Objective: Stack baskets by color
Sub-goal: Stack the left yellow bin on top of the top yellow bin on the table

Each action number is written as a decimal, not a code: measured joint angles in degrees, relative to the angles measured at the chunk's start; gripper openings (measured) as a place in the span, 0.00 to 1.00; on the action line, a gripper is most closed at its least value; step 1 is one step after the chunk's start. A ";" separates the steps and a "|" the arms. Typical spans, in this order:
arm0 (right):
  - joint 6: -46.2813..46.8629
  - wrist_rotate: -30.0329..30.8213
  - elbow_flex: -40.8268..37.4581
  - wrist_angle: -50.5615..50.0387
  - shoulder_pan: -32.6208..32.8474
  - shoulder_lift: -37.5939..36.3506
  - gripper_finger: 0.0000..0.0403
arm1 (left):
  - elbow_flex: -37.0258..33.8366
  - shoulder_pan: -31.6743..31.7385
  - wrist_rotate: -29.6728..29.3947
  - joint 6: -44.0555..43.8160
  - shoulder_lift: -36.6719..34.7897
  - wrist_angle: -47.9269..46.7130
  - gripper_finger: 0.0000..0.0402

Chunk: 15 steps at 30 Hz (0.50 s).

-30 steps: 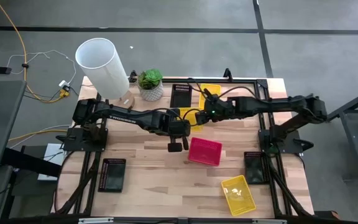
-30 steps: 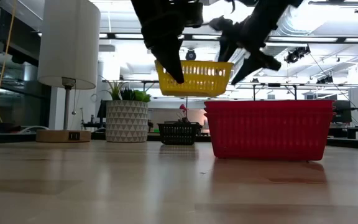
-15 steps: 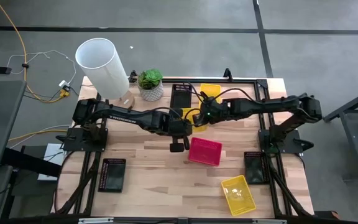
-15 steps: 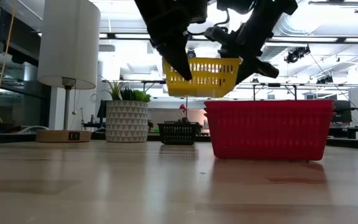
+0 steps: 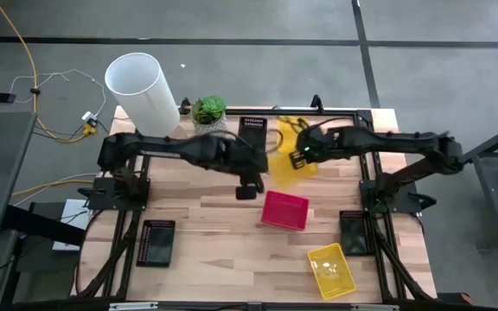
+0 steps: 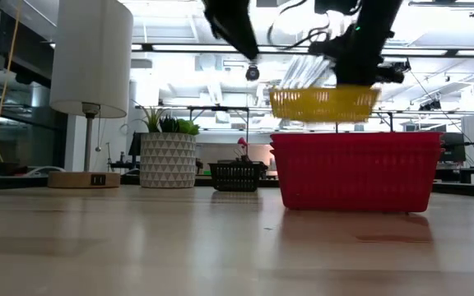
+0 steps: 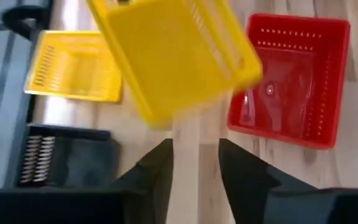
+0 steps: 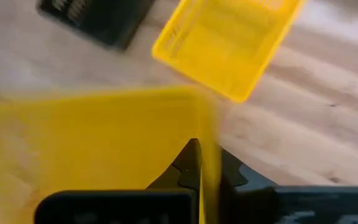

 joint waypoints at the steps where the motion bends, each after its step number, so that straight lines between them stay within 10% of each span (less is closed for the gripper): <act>1: -0.12 0.46 0.00 -0.96 -0.64 -1.57 0.00 | 1.07 0.39 0.01 0.40 -0.75 -1.59 0.31; 9: 4.22 5.42 -5.75 -11.49 -2.93 -15.29 0.00 | -0.73 3.13 -0.96 -4.59 -13.34 -2.84 0.30; 15: 18.87 2.33 -21.72 7.52 -1.43 -28.59 0.00 | -13.61 3.44 -4.59 -5.62 -27.82 13.46 0.08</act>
